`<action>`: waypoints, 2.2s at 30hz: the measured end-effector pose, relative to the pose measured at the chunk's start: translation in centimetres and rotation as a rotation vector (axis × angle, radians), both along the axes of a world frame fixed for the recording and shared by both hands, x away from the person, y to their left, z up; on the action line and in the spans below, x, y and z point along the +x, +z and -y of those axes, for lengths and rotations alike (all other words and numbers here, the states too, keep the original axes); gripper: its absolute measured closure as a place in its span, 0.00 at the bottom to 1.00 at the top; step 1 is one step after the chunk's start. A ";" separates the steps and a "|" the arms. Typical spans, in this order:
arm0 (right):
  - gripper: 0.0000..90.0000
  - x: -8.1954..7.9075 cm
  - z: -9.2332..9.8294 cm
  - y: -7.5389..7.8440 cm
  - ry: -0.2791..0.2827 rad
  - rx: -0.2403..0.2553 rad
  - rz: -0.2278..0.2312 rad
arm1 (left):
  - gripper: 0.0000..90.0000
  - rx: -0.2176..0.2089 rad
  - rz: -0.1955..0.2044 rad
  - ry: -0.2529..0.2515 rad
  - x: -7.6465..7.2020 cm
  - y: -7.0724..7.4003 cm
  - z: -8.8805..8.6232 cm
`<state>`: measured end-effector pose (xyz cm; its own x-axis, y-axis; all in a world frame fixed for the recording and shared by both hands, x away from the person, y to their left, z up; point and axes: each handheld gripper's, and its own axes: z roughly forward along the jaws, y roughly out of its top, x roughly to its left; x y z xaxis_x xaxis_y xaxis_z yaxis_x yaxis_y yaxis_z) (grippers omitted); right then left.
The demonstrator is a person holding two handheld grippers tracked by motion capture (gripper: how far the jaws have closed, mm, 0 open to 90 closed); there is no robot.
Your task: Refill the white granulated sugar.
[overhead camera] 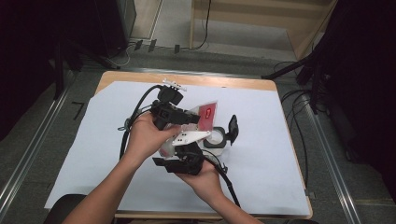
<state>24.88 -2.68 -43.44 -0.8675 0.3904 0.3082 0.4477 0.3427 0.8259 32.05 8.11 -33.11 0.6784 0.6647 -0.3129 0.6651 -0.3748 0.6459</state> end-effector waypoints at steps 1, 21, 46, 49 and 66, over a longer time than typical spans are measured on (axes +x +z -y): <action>0.69 -0.1 0.0 0.0 0.001 0.000 0.002 | 0.81 0.000 0.000 -0.001 0.0 0.0 0.0; 0.70 -0.1 0.0 0.0 -0.001 -0.005 0.001 | 0.78 0.001 -0.006 -0.010 0.1 -0.1 0.0; 0.71 0.2 0.4 0.2 -0.020 -0.006 0.007 | 0.76 -0.033 -0.026 0.008 0.1 0.0 0.1; 0.71 0.2 0.4 0.2 -0.019 -0.005 0.007 | 0.76 -0.040 -0.033 0.008 0.2 0.0 0.1; 0.71 0.4 0.5 0.3 -0.028 -0.007 0.005 | 0.75 -0.052 -0.044 0.012 0.4 0.0 0.1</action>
